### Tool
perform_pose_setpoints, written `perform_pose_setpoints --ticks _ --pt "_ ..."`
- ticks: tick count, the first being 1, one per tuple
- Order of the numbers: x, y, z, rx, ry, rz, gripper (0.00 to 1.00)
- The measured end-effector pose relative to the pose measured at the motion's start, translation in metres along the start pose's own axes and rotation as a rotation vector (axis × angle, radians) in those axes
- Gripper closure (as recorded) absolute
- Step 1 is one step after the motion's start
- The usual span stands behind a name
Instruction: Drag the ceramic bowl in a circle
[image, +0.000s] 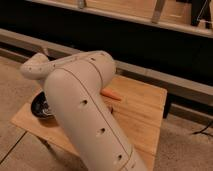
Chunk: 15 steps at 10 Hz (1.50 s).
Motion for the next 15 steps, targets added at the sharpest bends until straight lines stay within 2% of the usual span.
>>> perform_pose_setpoints --ticks 1,3,5,8,9,11,13,15 --pt "0.01 -0.001 -0.003 -0.027 -0.006 -0.008 1.0" --pt "0.03 -0.025 -0.006 -0.065 -0.015 0.012 1.0" --pt "0.043 -0.056 -0.005 -0.085 -0.018 0.051 1.0" --pt "0.042 -0.098 0.003 -0.093 0.01 0.139 1.0" --pt "0.031 -0.113 0.009 -0.079 0.032 0.183 1.0" --pt "0.011 -0.119 0.013 -0.041 0.046 0.209 1.0" --pt "-0.014 -0.107 0.013 0.014 0.039 0.199 1.0" --pt "-0.028 -0.085 0.011 0.04 0.032 0.169 1.0"
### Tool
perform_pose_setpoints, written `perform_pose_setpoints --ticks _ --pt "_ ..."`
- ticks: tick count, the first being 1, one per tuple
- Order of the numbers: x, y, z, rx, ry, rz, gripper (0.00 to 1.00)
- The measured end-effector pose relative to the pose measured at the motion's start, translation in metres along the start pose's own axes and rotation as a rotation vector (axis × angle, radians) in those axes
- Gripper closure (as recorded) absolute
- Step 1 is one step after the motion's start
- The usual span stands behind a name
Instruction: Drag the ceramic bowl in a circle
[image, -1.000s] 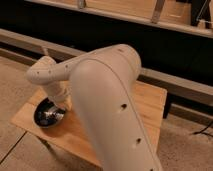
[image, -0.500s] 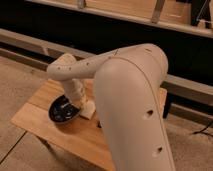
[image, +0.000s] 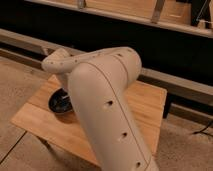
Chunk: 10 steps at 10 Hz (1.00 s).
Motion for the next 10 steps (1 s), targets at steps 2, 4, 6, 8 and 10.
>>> perform_pose_setpoints --ticks 2,4,6,8,10 --pt "0.0 0.034 -0.009 0.0 -0.017 -0.058 1.0" --pt "0.014 0.064 -0.017 -0.039 -0.014 -0.122 1.0" --pt "0.028 0.079 -0.024 -0.073 -0.015 -0.169 1.0" --pt "0.046 0.076 -0.031 -0.094 -0.03 -0.216 1.0" --pt "0.057 0.059 -0.032 -0.101 -0.04 -0.228 1.0"
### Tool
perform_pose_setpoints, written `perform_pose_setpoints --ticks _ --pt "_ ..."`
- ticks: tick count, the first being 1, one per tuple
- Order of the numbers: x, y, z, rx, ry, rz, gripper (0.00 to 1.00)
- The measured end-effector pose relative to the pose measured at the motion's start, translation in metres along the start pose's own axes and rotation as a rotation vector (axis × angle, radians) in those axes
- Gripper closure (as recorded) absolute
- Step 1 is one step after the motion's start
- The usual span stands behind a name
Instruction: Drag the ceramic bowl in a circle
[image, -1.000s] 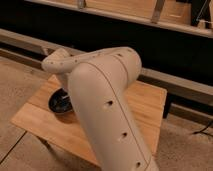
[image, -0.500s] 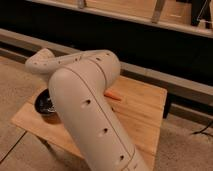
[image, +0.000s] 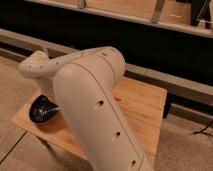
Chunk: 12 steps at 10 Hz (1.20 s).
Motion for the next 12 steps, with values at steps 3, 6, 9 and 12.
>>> perform_pose_setpoints --ticks 3,6,9,12 --pt "0.014 -0.048 0.0 0.027 -0.012 0.059 1.0" --pt "0.006 -0.101 0.003 0.089 -0.01 0.162 1.0" --pt "-0.022 -0.122 0.01 0.172 0.005 0.236 1.0" --pt "-0.05 -0.093 0.01 0.206 -0.004 0.215 1.0"
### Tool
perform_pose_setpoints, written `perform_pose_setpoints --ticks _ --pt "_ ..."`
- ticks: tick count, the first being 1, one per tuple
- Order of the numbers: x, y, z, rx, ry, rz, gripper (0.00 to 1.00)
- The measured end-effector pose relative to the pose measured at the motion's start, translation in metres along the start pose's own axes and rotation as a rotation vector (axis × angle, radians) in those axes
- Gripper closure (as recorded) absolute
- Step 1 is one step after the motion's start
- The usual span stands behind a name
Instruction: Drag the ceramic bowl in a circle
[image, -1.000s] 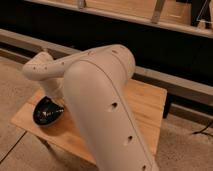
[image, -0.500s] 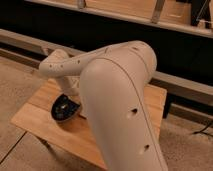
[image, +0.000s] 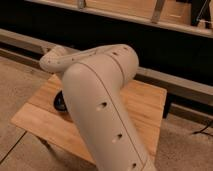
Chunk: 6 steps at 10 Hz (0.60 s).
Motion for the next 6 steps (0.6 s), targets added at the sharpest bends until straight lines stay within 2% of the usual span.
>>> perform_pose_setpoints --ticks 2,4,6 --pt "-0.001 0.037 -0.009 0.014 -0.023 -0.056 1.0" --pt "0.004 0.058 -0.013 0.015 -0.032 -0.095 1.0" --pt "0.02 0.084 -0.019 -0.002 -0.04 -0.161 1.0"
